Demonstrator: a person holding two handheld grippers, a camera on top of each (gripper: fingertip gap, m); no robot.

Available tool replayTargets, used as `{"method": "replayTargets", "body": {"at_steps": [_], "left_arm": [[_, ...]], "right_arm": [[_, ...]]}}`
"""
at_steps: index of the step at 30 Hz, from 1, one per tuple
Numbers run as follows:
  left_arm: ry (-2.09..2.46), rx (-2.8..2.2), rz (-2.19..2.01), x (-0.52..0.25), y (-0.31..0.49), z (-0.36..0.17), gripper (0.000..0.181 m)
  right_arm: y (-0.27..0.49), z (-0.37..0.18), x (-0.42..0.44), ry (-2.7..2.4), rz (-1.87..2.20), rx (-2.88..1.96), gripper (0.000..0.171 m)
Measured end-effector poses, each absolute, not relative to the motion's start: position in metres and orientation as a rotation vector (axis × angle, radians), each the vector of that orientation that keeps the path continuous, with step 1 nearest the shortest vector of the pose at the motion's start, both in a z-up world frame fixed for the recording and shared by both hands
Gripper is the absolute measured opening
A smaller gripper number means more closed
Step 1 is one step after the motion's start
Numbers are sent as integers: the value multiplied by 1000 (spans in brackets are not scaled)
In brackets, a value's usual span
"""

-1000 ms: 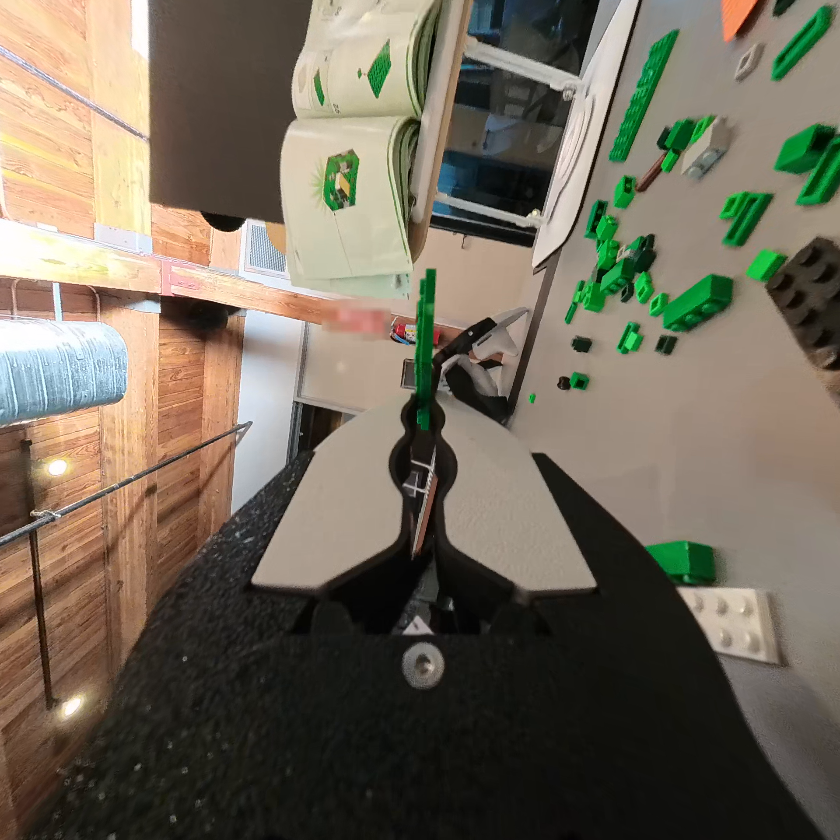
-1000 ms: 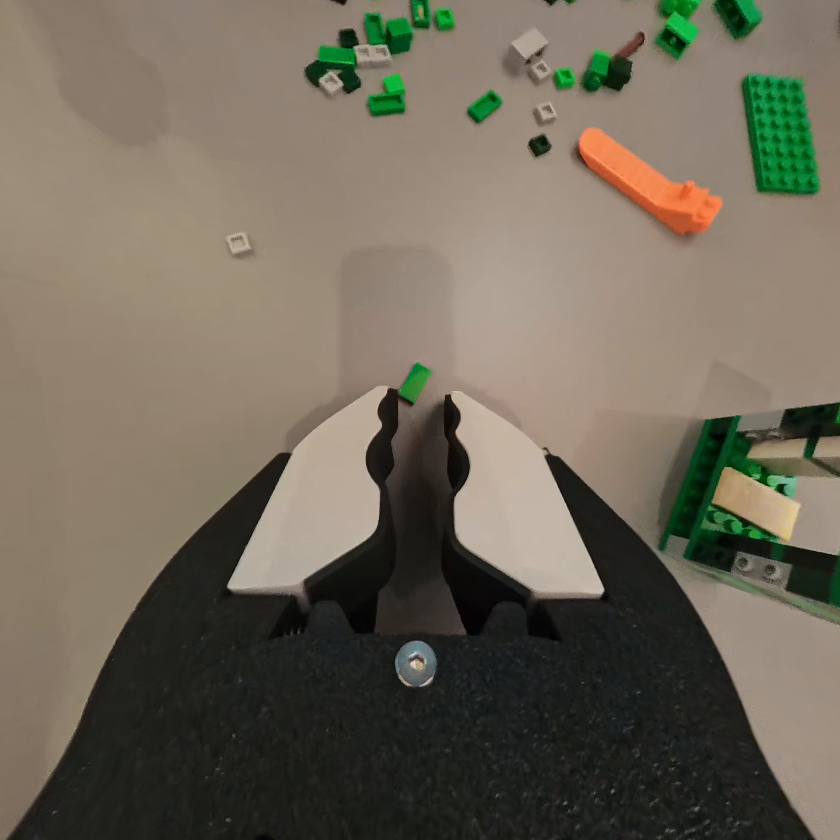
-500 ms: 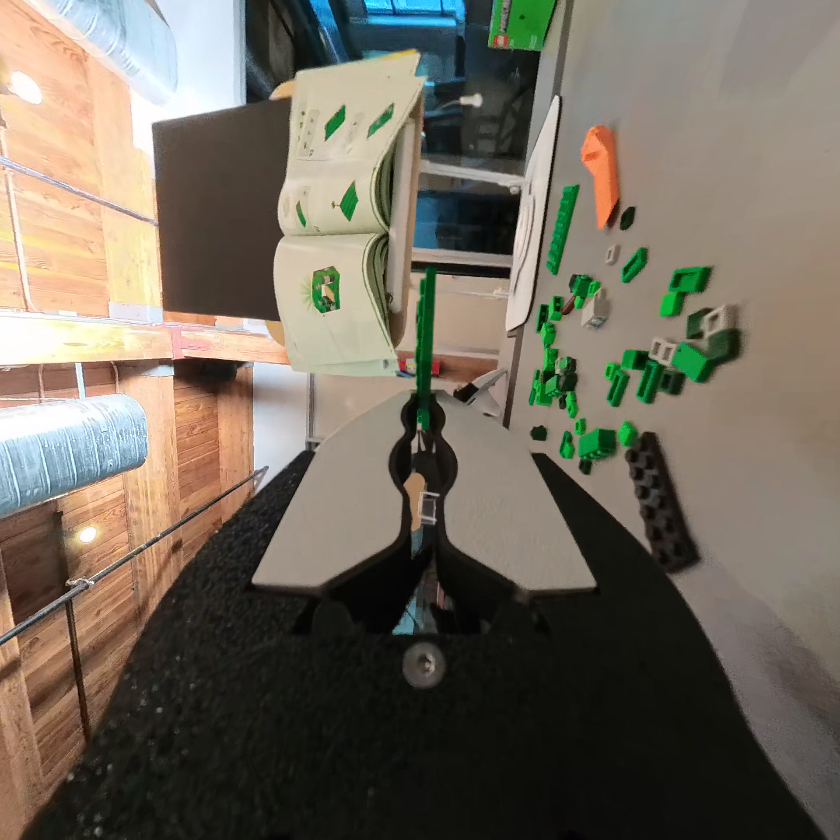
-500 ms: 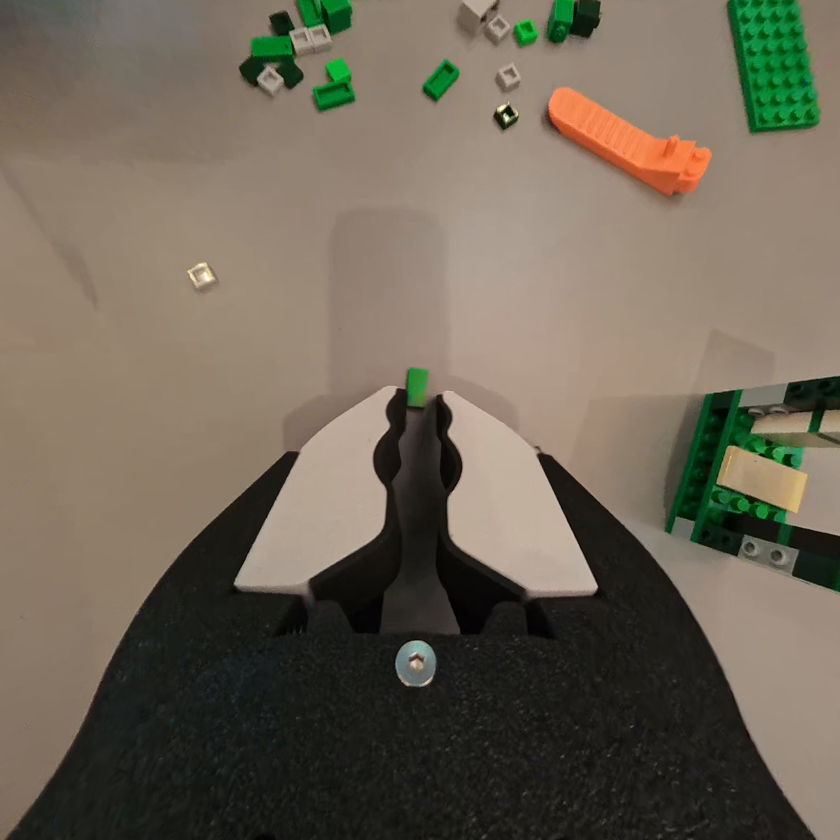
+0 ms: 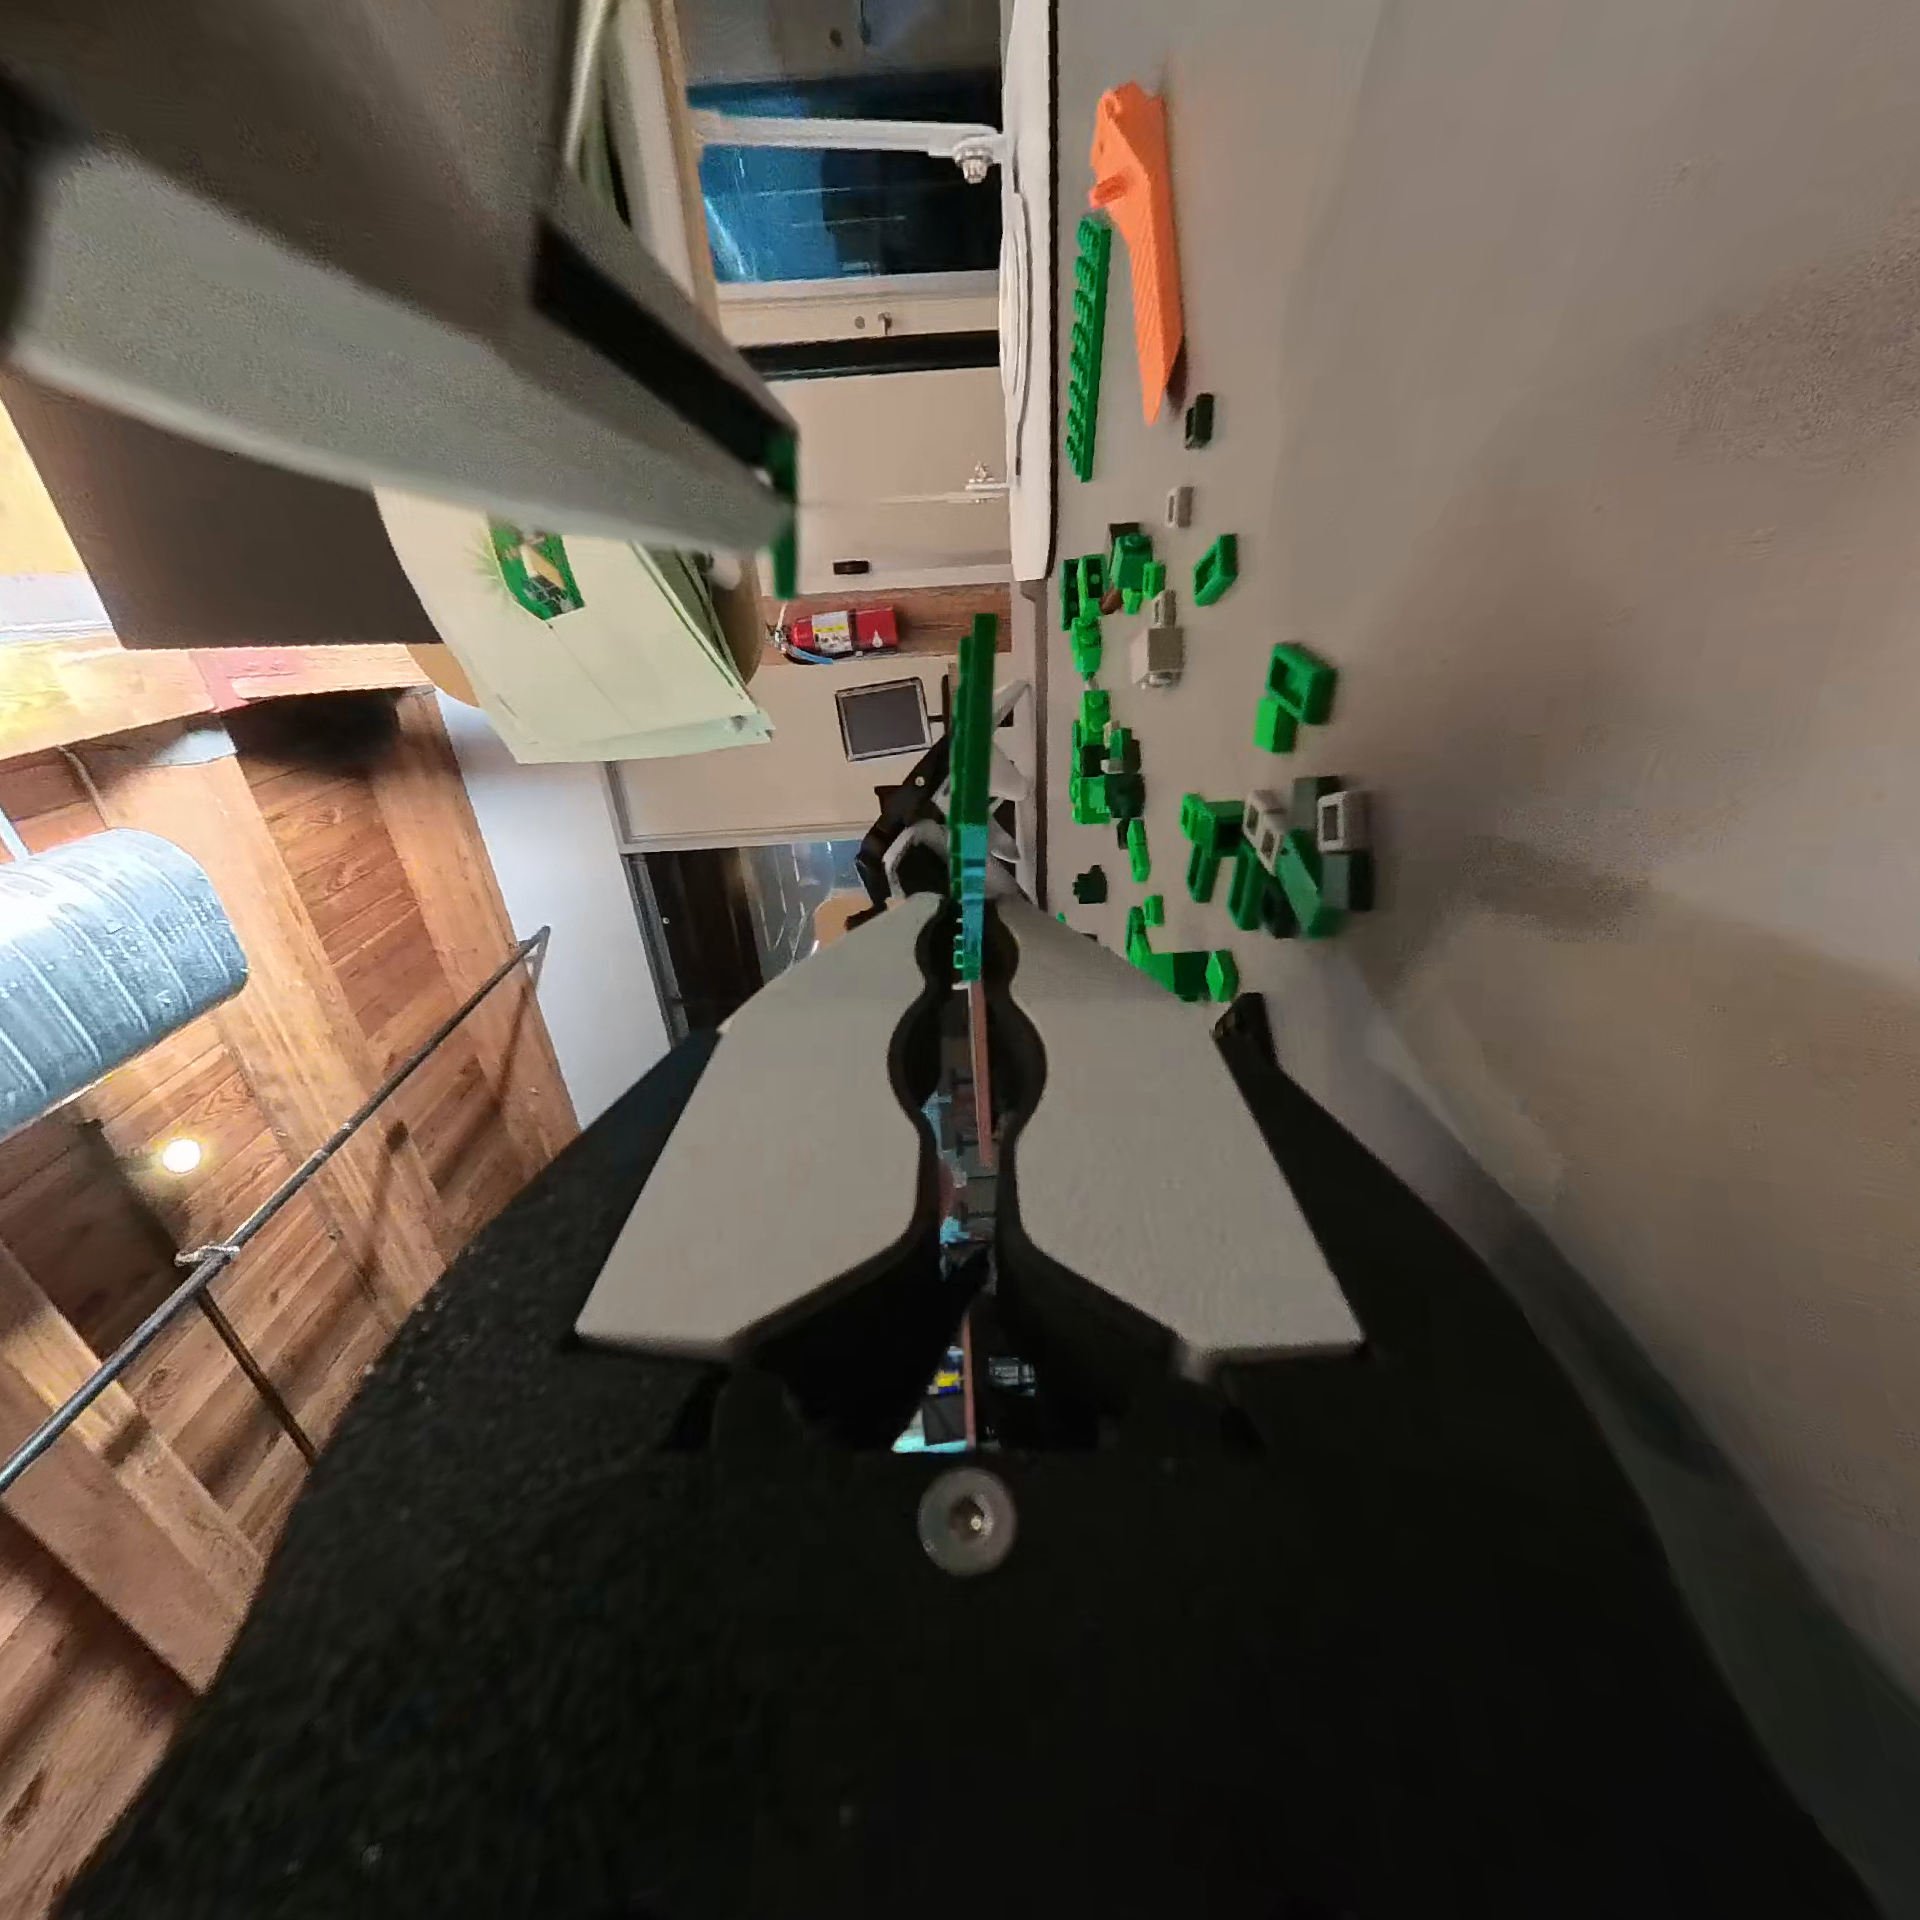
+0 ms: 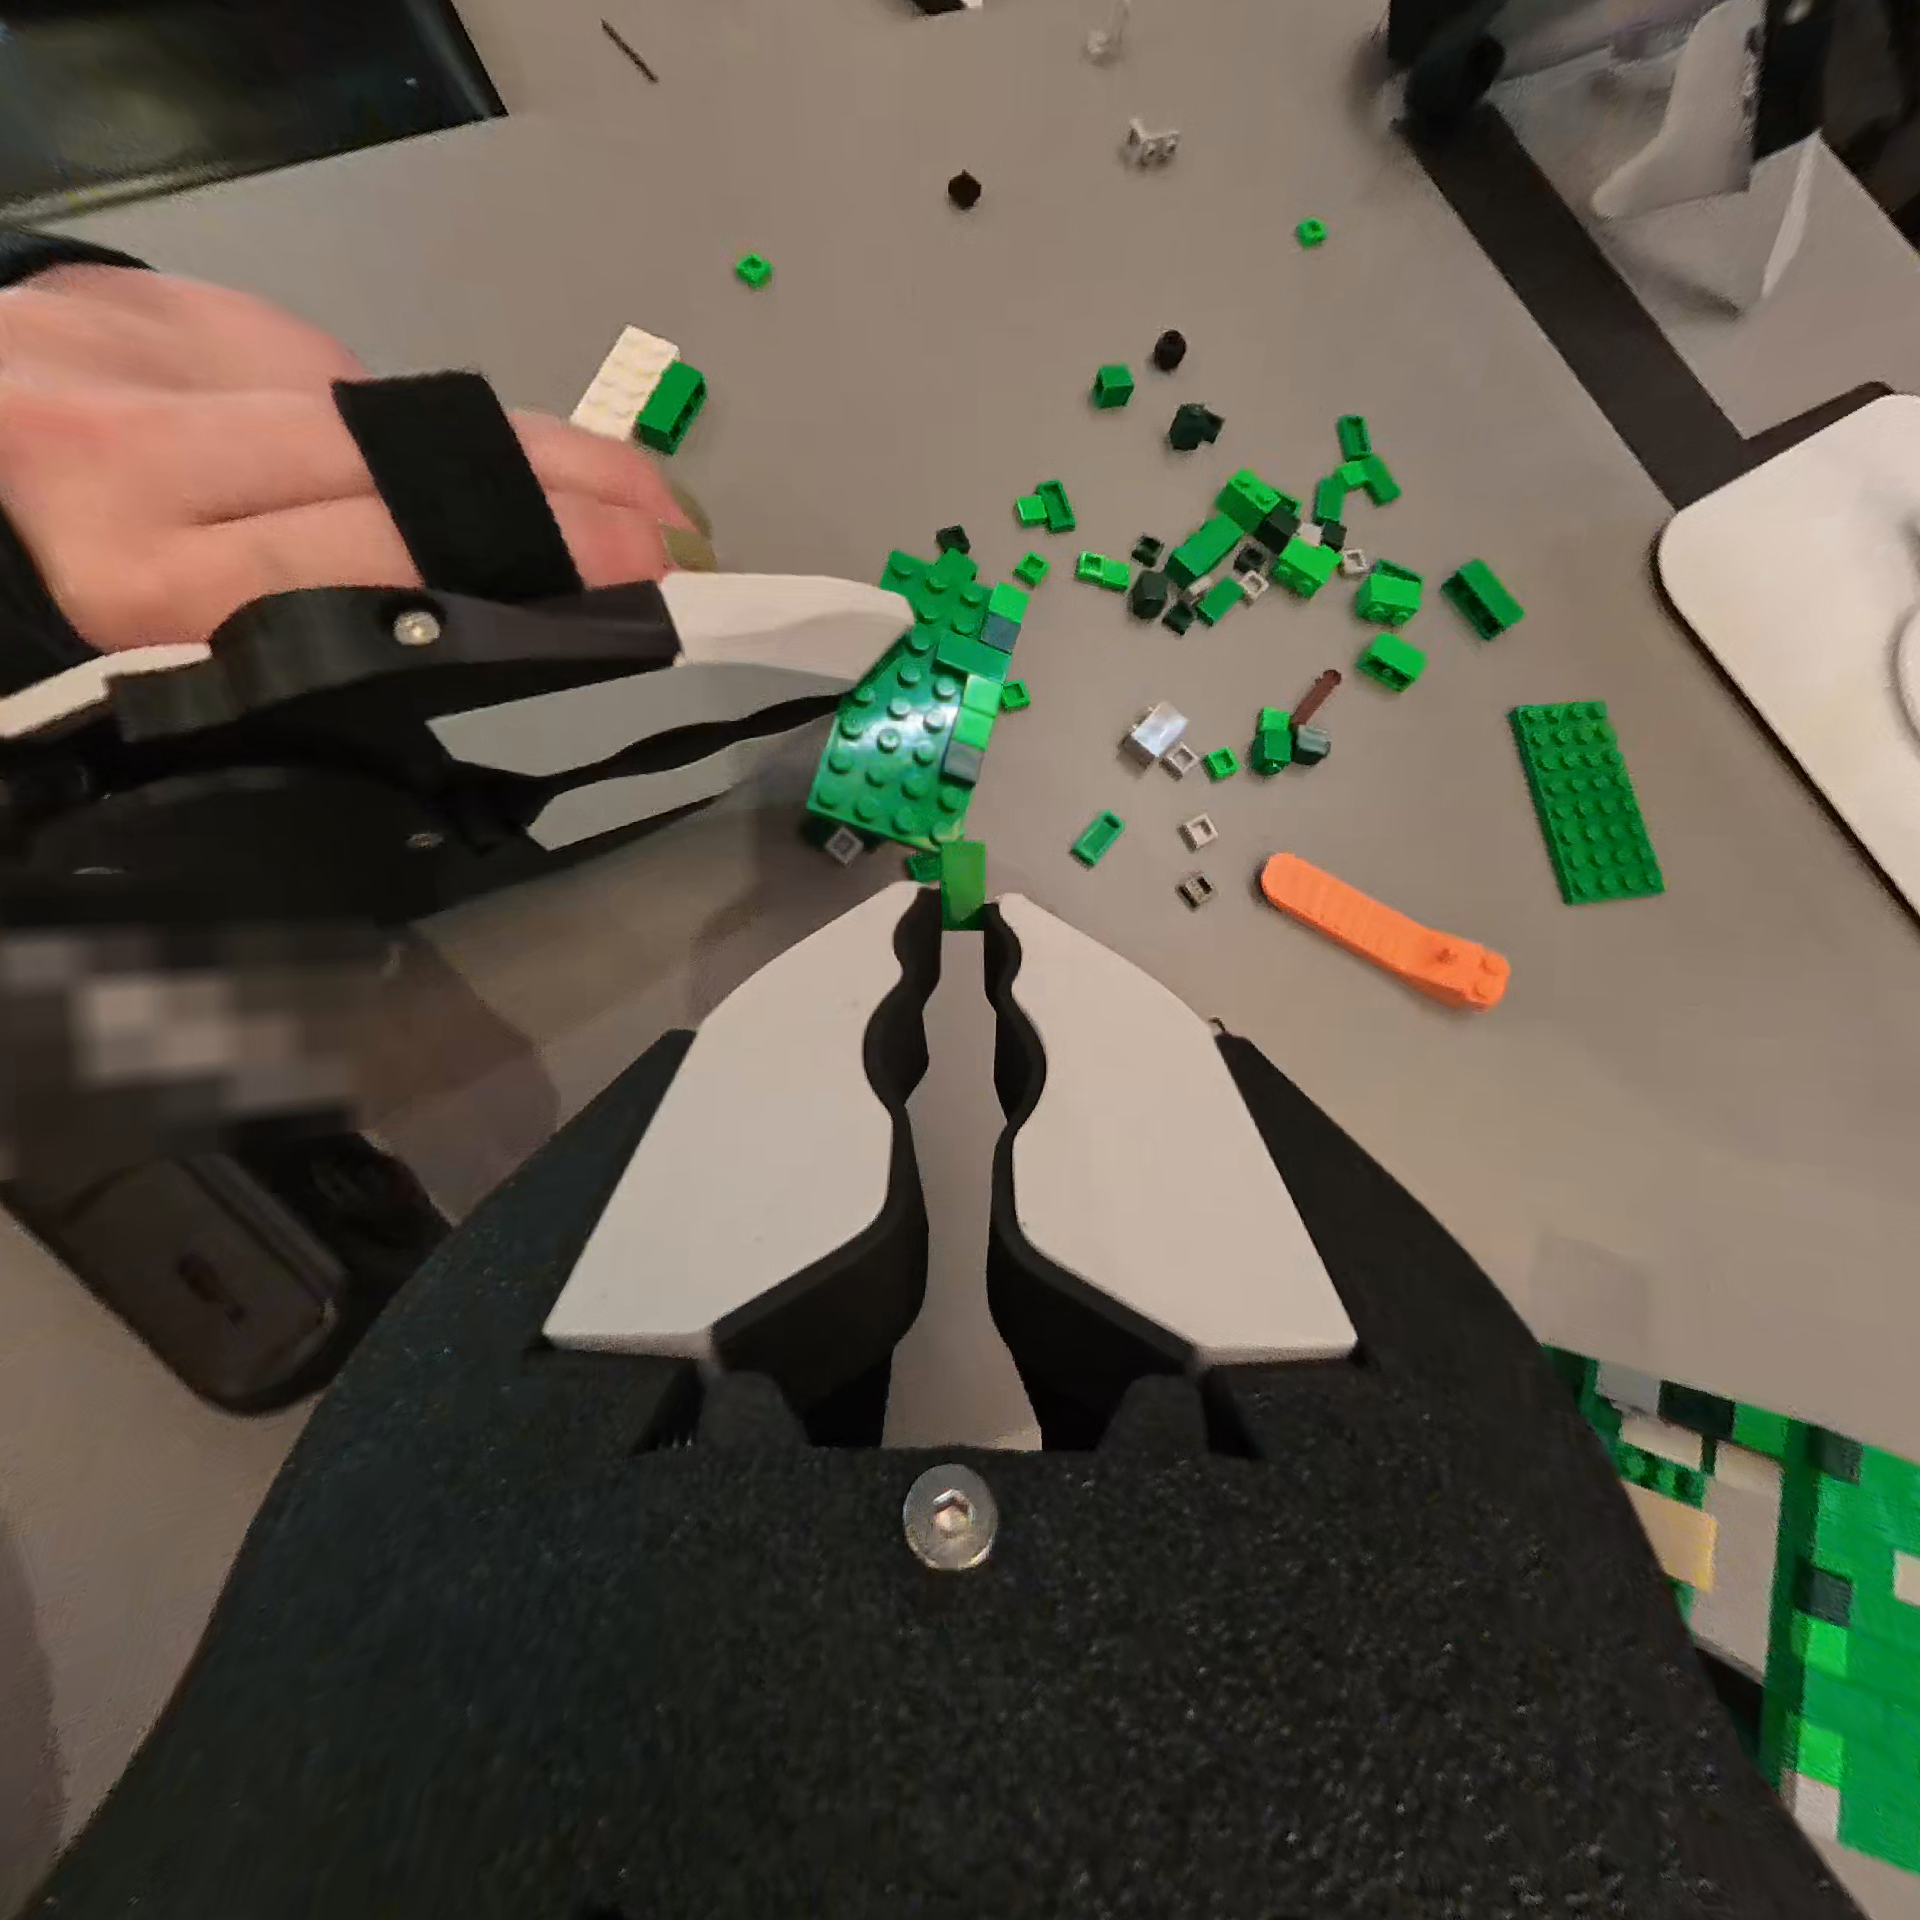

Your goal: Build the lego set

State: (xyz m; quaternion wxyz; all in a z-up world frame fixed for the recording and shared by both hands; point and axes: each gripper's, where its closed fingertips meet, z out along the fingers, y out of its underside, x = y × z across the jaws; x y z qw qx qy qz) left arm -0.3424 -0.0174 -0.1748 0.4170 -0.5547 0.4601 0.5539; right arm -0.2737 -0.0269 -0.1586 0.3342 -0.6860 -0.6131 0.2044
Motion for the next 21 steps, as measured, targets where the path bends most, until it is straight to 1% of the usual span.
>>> {"method": "replayTargets", "body": {"at_steps": [11, 21], "left_arm": [[1168, -1377, 1378, -341, -17, -174, 4], [1178, -1354, 1383, -337, -18, -172, 4]], "right_arm": [[-22, -175, -289, -1623, 481, -1852, 7], [-23, -175, -293, -1618, 507, -1866, 7]]}}
